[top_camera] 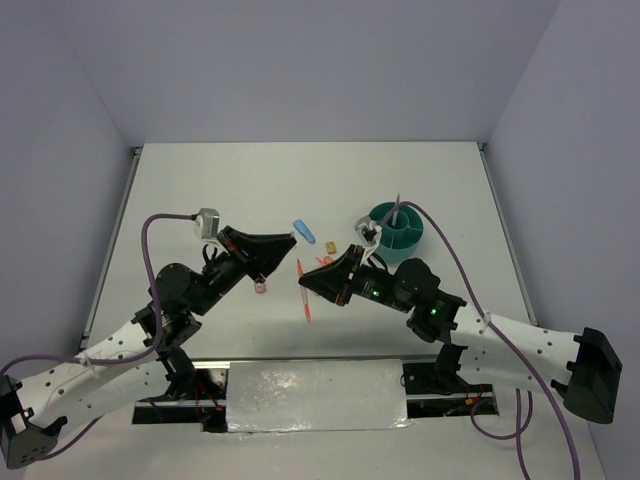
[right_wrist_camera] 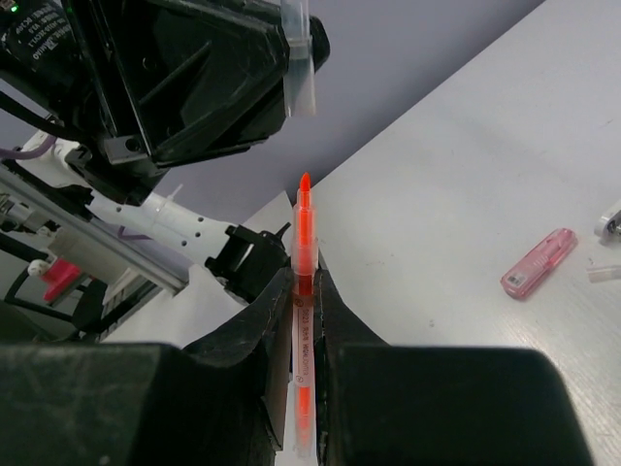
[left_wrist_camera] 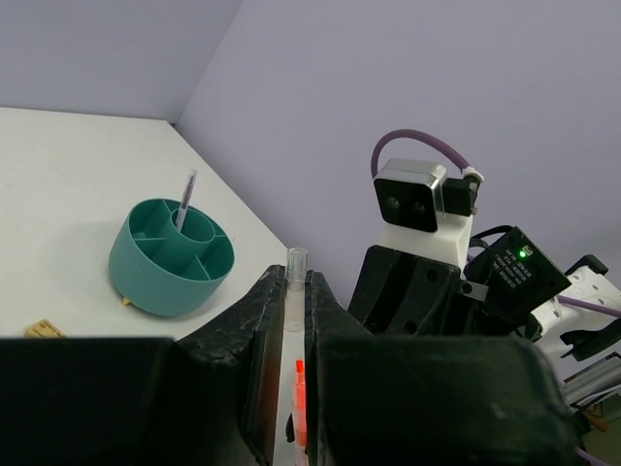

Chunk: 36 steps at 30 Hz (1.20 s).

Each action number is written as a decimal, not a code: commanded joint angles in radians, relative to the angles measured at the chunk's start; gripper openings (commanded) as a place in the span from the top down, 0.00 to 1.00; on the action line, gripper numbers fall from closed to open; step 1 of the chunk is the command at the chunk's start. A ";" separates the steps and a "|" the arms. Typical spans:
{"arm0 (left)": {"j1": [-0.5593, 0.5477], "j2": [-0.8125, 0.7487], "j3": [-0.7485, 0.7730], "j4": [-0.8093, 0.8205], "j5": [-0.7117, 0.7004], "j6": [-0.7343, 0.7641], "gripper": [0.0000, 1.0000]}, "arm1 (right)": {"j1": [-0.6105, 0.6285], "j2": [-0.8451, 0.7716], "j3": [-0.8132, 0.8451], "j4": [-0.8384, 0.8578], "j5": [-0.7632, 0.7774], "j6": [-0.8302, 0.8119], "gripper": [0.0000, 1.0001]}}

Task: Sort the stationery into containers
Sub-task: Close the pen cap on the pen.

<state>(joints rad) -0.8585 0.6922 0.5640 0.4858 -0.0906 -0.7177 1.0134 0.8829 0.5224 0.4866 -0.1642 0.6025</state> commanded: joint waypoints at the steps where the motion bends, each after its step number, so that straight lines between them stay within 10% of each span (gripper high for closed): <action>1: 0.004 0.009 -0.010 0.089 0.026 -0.025 1.00 | 0.010 0.017 0.060 0.032 0.025 -0.030 1.00; 36: 0.004 0.032 -0.024 0.060 0.029 -0.055 1.00 | 0.008 0.036 0.123 -0.014 0.111 -0.078 1.00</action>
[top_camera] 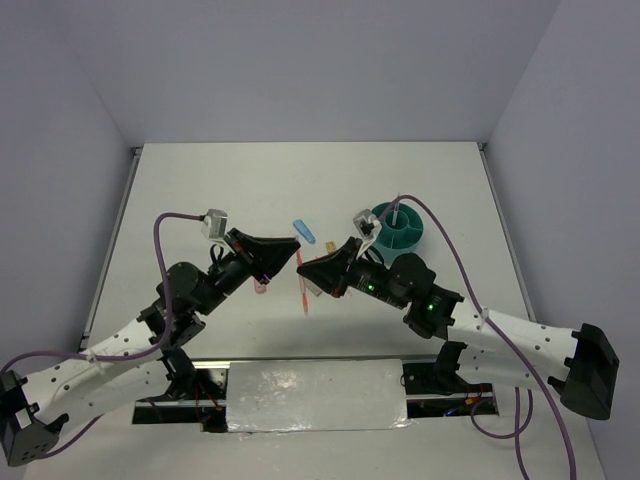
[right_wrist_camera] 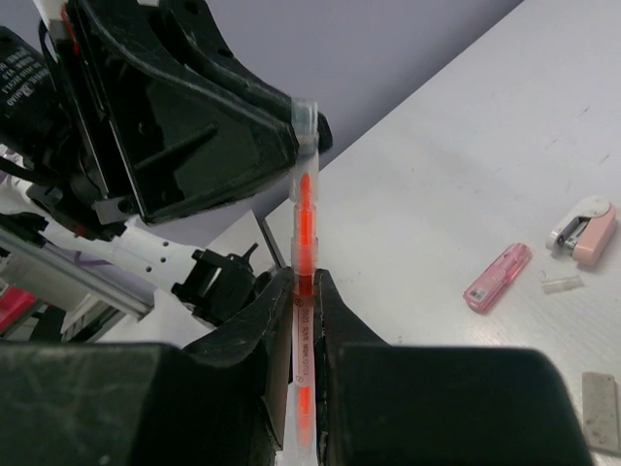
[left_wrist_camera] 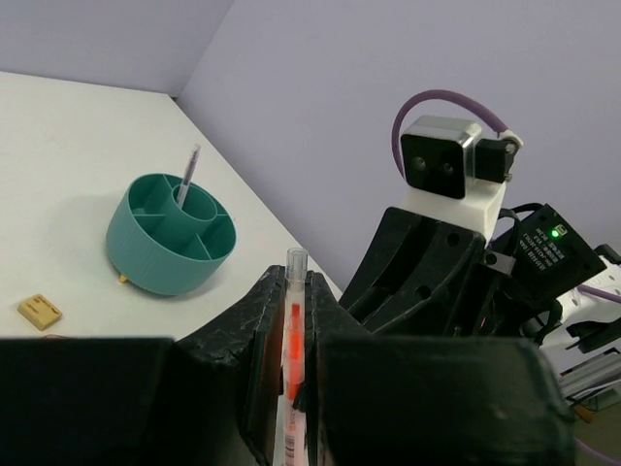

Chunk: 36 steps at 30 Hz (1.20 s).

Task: Sort the stationery into containers
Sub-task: Close the pen cap on the pen.

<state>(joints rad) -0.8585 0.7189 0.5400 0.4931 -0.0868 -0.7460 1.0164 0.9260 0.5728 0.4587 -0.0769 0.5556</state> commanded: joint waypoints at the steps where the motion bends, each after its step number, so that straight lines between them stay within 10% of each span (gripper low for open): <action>1: 0.004 0.007 -0.005 0.056 0.028 -0.032 1.00 | 0.005 -0.004 0.081 0.011 0.025 -0.036 1.00; 15: 0.003 0.025 -0.041 0.053 0.133 -0.040 0.94 | -0.067 0.071 0.269 0.089 0.037 -0.216 1.00; 24: 0.003 -0.019 0.067 -0.198 0.041 0.065 0.57 | -0.059 0.082 0.214 0.064 -0.158 -0.281 1.00; 29: 0.003 -0.007 0.115 -0.234 0.030 0.088 0.59 | -0.035 0.091 0.233 0.020 -0.158 -0.306 1.00; 36: 0.003 0.010 0.117 -0.235 0.051 0.096 0.92 | -0.024 0.091 0.246 0.009 -0.155 -0.315 1.00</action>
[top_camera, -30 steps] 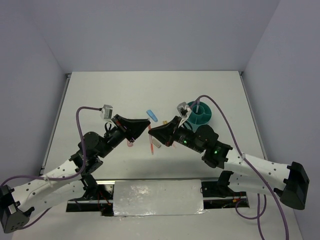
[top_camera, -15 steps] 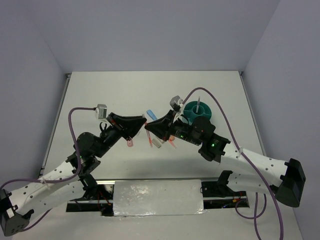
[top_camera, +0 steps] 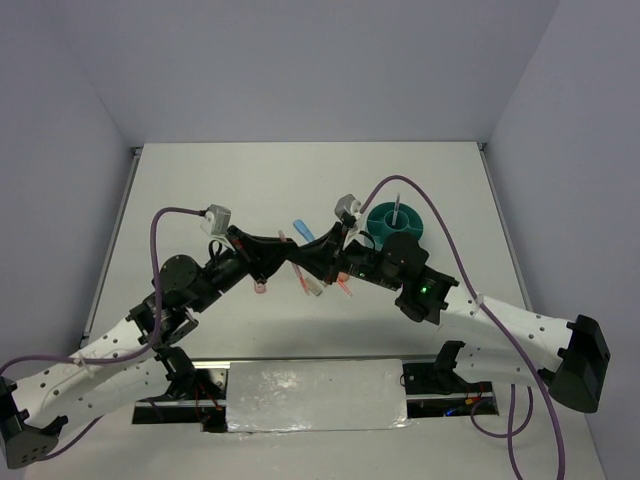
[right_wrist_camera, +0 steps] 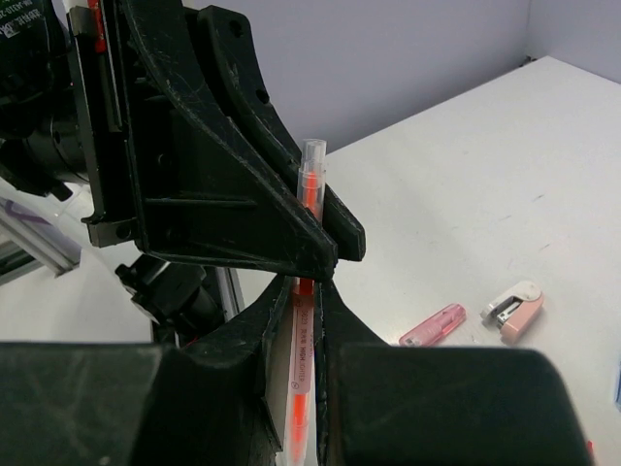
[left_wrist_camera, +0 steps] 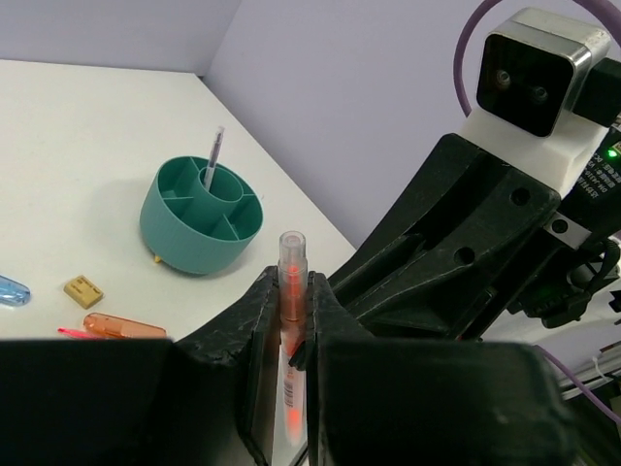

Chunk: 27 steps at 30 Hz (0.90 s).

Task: Sort the stationery into containers
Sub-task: Close the pen cap on the pen.

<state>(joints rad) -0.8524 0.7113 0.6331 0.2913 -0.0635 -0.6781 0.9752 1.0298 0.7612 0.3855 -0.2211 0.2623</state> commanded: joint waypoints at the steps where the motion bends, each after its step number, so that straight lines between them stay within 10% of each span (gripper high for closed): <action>1: -0.004 0.017 0.022 -0.032 0.031 0.028 0.96 | 0.016 -0.016 0.059 0.078 0.003 -0.020 1.00; 5: -0.004 0.017 0.025 -0.027 0.050 0.035 1.00 | 0.017 -0.014 0.067 0.076 -0.014 -0.018 1.00; 9: -0.004 -0.010 0.050 -0.037 0.048 0.051 1.00 | 0.017 -0.007 0.040 0.102 -0.050 -0.024 0.63; 14: -0.004 -0.039 0.076 -0.034 0.041 0.072 1.00 | 0.019 0.024 0.038 0.081 -0.069 -0.021 0.49; 23: -0.004 -0.033 0.116 -0.015 0.056 0.095 1.00 | 0.017 0.101 0.015 0.046 -0.063 -0.017 0.47; 27: -0.004 -0.021 0.116 -0.014 0.077 0.092 1.00 | 0.017 0.101 0.004 0.079 -0.092 -0.008 0.83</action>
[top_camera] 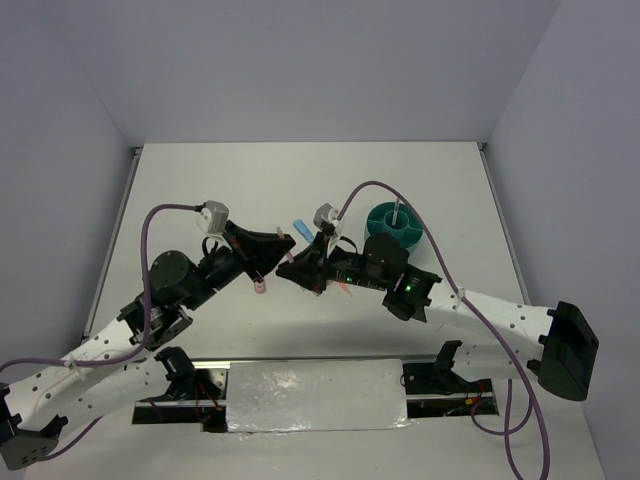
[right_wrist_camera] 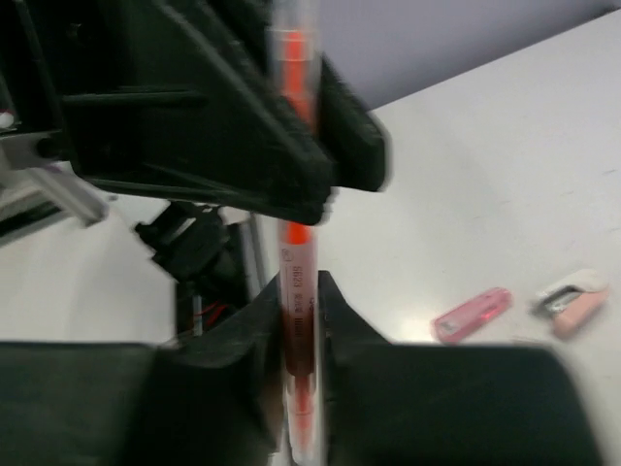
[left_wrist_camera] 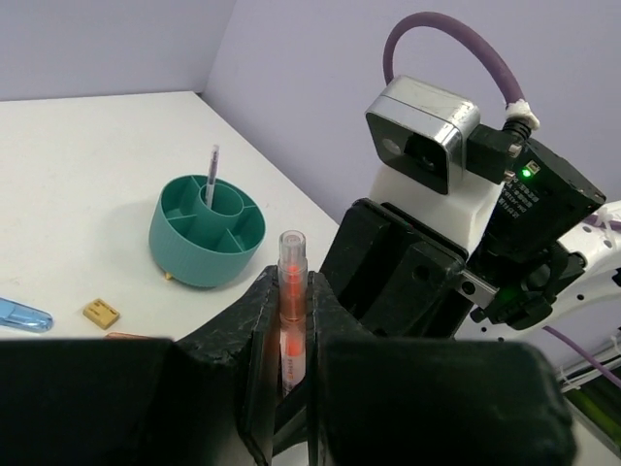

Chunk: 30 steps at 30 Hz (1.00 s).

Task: Sort the stationery into containers
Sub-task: Close the pen cap on the pen.

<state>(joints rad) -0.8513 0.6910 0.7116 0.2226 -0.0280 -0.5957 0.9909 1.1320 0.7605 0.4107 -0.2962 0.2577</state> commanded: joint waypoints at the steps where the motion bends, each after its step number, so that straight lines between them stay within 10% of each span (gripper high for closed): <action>1: -0.005 0.002 0.035 0.052 0.040 0.010 1.00 | 0.002 -0.003 0.010 0.057 -0.027 0.000 0.92; 4: -0.005 0.013 0.038 0.037 0.036 0.014 0.97 | 0.002 -0.020 0.005 0.079 -0.052 0.017 1.00; 10: -0.006 0.019 0.072 -0.006 0.027 0.033 0.32 | 0.000 -0.055 0.002 0.067 -0.017 0.034 1.00; 30: -0.005 0.067 0.252 -0.192 -0.150 0.053 0.43 | 0.018 -0.011 0.077 -0.049 0.049 0.012 1.00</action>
<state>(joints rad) -0.8532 0.7441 0.9318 0.0402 -0.1532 -0.5522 0.9989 1.1194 0.7769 0.3500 -0.2577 0.2890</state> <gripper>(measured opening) 0.585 0.184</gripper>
